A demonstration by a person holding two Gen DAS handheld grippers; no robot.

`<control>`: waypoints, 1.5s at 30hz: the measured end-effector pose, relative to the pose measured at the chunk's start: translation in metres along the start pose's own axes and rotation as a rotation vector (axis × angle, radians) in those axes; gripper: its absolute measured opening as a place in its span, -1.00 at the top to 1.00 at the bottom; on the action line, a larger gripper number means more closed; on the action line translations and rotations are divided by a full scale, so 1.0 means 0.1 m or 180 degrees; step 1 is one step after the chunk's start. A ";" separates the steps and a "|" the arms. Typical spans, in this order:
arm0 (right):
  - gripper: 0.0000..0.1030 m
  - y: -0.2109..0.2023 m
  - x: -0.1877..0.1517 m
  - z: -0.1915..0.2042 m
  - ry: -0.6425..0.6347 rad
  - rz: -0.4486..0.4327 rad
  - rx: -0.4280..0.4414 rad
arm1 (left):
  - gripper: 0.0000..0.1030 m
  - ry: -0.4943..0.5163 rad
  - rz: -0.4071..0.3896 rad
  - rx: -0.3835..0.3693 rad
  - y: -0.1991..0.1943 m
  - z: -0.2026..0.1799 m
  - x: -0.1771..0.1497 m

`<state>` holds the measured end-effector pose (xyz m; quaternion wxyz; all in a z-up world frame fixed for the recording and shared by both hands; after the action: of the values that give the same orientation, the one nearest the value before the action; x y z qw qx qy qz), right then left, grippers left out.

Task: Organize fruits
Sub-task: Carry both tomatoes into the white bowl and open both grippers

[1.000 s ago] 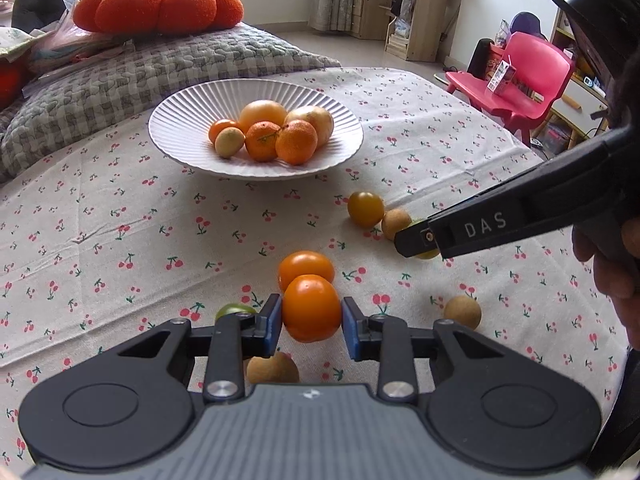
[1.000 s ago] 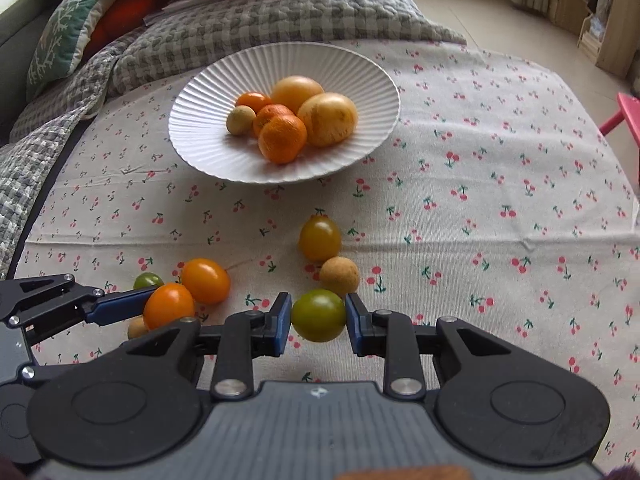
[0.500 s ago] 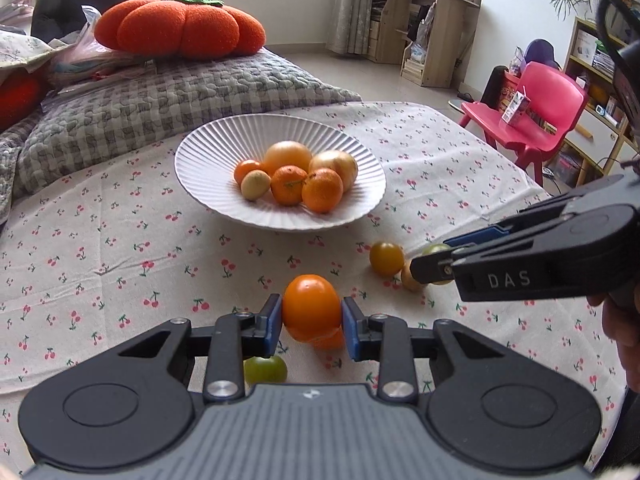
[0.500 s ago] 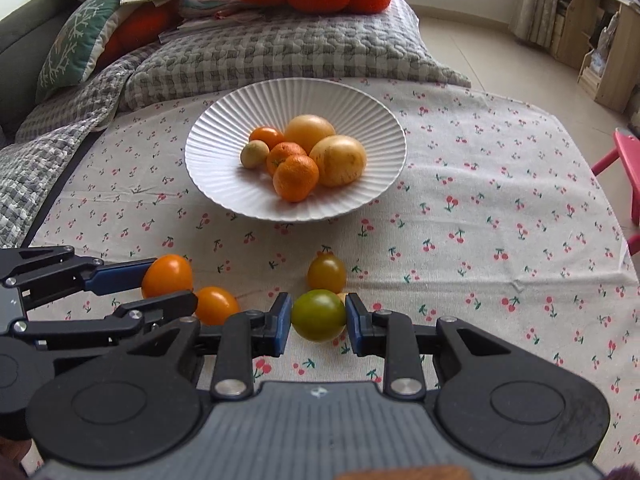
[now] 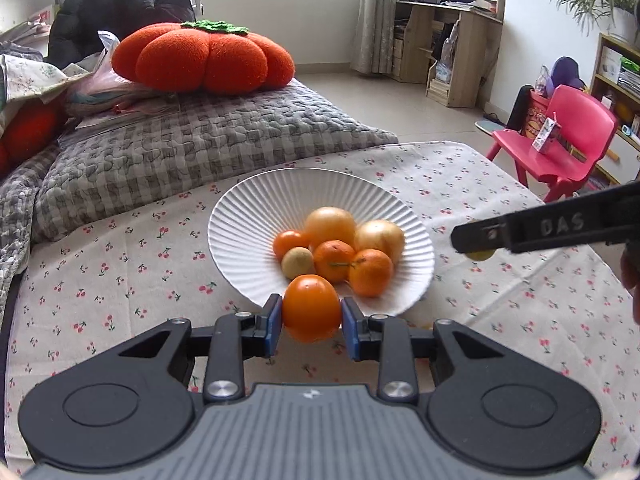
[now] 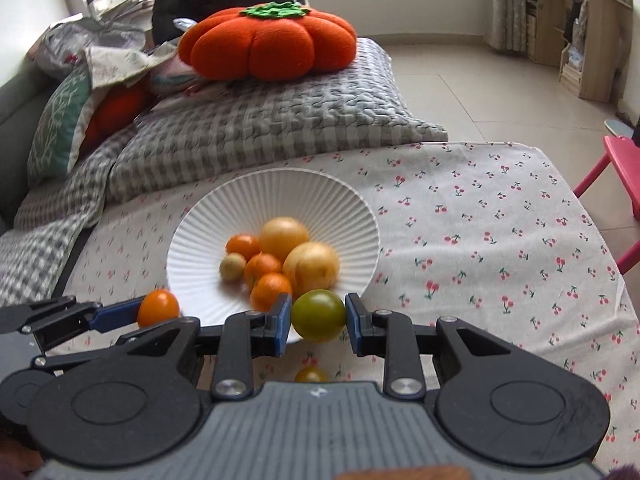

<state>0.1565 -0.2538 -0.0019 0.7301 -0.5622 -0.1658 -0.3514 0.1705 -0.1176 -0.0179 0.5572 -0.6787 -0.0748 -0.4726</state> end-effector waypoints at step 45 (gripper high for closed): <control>0.35 0.59 0.38 0.43 -0.0072 0.0052 0.0496 | 0.52 -0.0232 -0.0113 -0.0162 0.21 0.34 0.14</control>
<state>0.2311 -0.2192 -0.0055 0.7726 -0.5089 -0.1963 -0.3250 0.2107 -0.1034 -0.0199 0.5282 -0.7080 -0.0950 -0.4591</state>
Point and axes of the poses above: each gripper's, at about its wrist camera, not at the fingertips, and y roughly the way its jaws point, z to its left, x to its top, the point moved 9 cm from there along y, roughly the way its jaws point, and after that the axes turned 5 degrees about y, right-handed, at the moved point
